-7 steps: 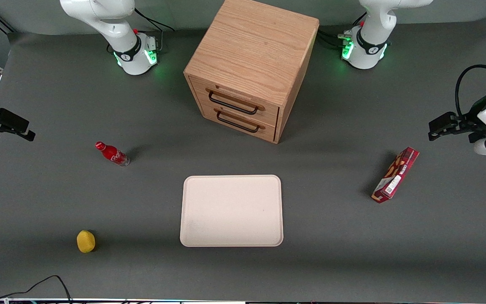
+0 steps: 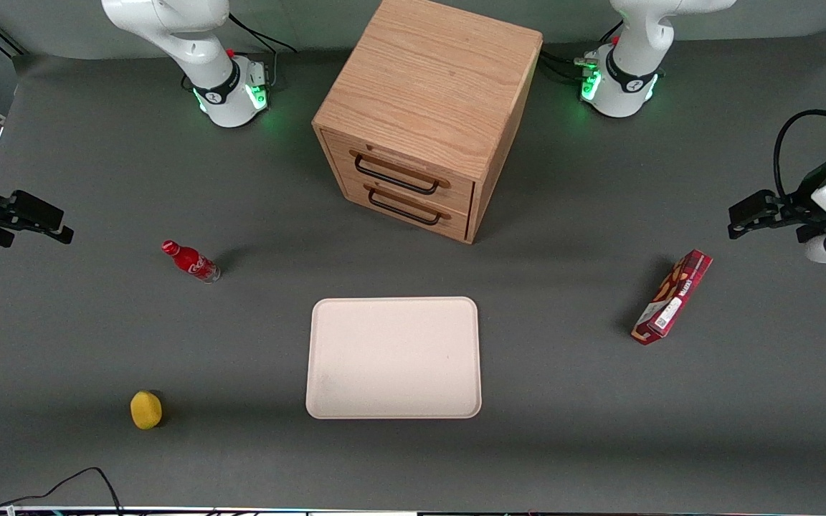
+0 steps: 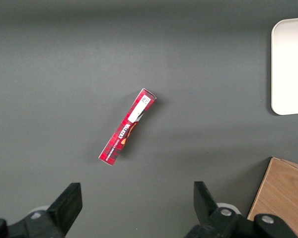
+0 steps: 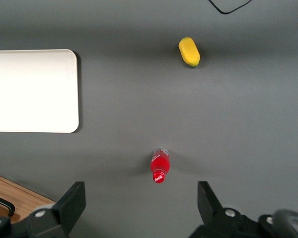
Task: Place coke bottle on tray
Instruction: 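Move the right gripper out from rest toward the red Coca-Cola bottle, then lower the open right gripper over the bottle and close on it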
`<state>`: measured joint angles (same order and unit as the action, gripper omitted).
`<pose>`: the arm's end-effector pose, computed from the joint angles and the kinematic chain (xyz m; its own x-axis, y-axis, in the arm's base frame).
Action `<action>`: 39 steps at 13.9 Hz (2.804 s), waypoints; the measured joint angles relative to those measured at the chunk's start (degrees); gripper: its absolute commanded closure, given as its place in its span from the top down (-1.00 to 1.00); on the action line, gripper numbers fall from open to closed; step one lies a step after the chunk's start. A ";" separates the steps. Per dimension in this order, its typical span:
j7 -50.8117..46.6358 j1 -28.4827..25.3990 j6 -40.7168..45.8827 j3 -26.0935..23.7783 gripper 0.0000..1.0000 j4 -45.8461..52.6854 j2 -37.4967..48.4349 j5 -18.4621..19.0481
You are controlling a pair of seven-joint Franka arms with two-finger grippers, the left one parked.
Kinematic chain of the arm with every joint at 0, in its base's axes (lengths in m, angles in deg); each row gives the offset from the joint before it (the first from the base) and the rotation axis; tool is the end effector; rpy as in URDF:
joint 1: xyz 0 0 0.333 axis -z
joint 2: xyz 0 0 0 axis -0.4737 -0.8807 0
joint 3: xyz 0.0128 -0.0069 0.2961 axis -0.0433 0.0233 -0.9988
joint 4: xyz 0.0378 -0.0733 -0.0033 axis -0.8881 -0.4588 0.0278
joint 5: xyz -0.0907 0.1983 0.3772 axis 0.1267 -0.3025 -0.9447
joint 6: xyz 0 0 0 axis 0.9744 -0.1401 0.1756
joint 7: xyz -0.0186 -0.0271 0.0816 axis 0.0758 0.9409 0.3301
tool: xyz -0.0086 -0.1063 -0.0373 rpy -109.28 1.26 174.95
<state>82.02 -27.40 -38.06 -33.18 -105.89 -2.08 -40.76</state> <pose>0.6276 -0.0161 0.6001 0.9987 -0.0148 0.0493 -0.0119 -0.9982 -0.0586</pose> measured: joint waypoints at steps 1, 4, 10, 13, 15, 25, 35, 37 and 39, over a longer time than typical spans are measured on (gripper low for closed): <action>0.00 -0.01 0.00 -0.06 1.00 0.00 -0.23 0.05; 0.00 -0.08 -0.01 -0.14 1.00 0.00 -0.51 0.68; 0.00 -1.12 -0.19 -0.56 1.00 0.00 -0.52 3.72; 0.00 -1.15 -0.15 -0.65 1.00 -0.01 -0.58 3.71; 0.00 -1.15 -0.04 -0.65 1.00 -0.06 -0.66 3.71; 0.36 -0.19 -9.90 -0.82 1.00 -12.15 -5.62 -0.60; 2.69 -0.16 -28.93 -3.12 0.72 -38.78 -1.14 1.61; 2.92 0.11 -29.14 -3.12 0.49 -39.60 -1.03 2.76; 3.14 0.47 -29.14 -3.11 0.10 -40.30 -0.60 2.85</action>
<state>85.16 -26.93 -67.21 -36.29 -146.19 -2.68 -37.91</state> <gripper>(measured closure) 0.242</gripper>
